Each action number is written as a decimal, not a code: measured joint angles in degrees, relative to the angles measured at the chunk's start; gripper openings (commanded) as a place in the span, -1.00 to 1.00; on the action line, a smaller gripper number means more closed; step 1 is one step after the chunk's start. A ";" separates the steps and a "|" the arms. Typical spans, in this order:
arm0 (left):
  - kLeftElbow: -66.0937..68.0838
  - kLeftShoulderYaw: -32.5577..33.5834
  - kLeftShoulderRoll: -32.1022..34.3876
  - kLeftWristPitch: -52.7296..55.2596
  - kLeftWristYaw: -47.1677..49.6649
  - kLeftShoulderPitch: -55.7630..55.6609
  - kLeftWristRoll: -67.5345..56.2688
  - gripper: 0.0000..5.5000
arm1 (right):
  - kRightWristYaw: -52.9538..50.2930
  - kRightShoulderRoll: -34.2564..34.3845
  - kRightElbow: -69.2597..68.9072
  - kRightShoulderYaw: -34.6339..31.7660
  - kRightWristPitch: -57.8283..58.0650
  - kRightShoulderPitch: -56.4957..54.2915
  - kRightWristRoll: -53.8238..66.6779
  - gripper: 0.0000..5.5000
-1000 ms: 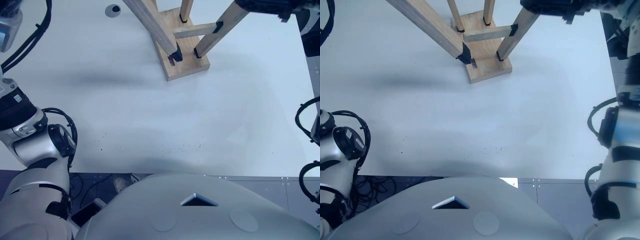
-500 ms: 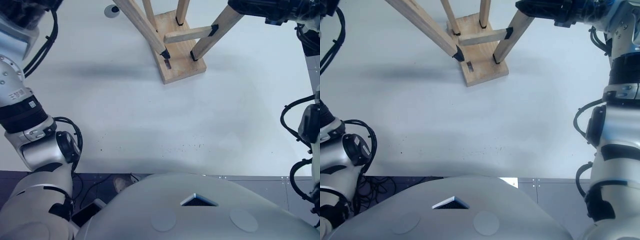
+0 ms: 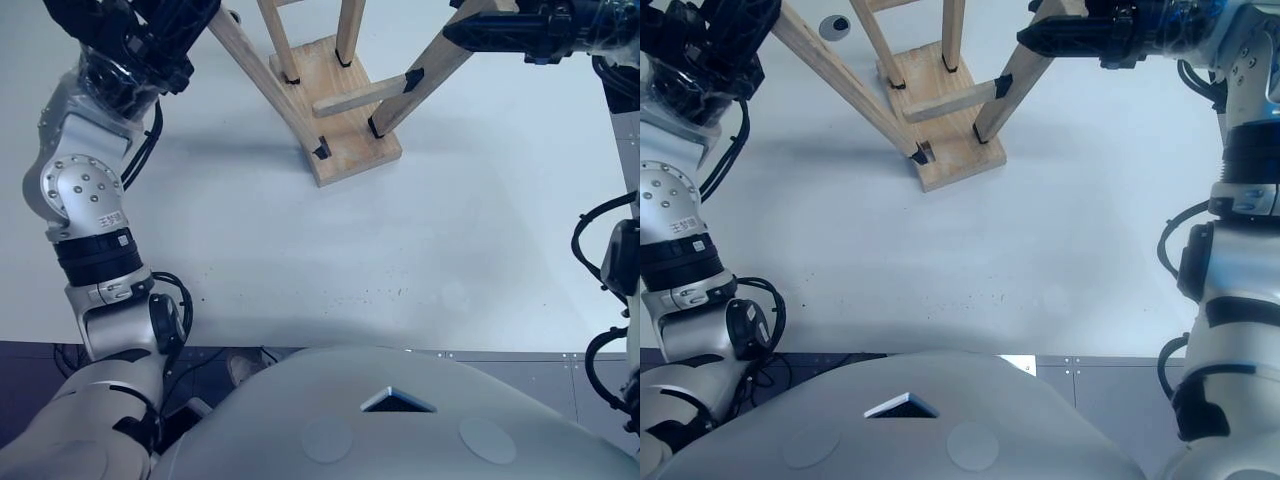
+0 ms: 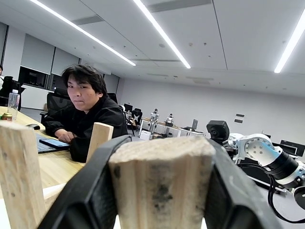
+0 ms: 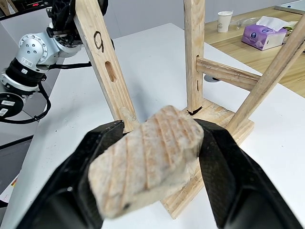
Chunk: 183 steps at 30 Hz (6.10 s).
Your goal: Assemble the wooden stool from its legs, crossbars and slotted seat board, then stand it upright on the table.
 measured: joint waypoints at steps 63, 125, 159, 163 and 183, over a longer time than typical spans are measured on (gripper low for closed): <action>5.87 -24.71 13.04 -7.85 -14.77 -13.76 22.58 -0.27 | -5.84 -2.20 -7.87 -0.34 1.95 5.80 1.73 -0.14; 4.06 -27.15 12.85 0.18 -12.32 -16.64 23.23 -0.27 | -47.71 8.83 -49.53 10.73 -15.46 17.24 -28.39 0.41; 3.80 -27.63 12.30 2.75 -11.08 -17.98 23.42 -0.27 | -44.80 7.21 -30.28 27.93 -29.49 24.66 -64.86 0.41; 3.67 -27.80 12.19 2.99 -11.06 -18.13 23.49 -0.27 | -46.70 9.77 -28.60 27.88 -31.05 24.57 -65.53 0.41; 2.08 -29.23 11.67 3.15 -9.26 -18.13 23.91 -0.27 | -49.05 14.02 -28.38 23.50 -34.86 23.01 -65.89 0.41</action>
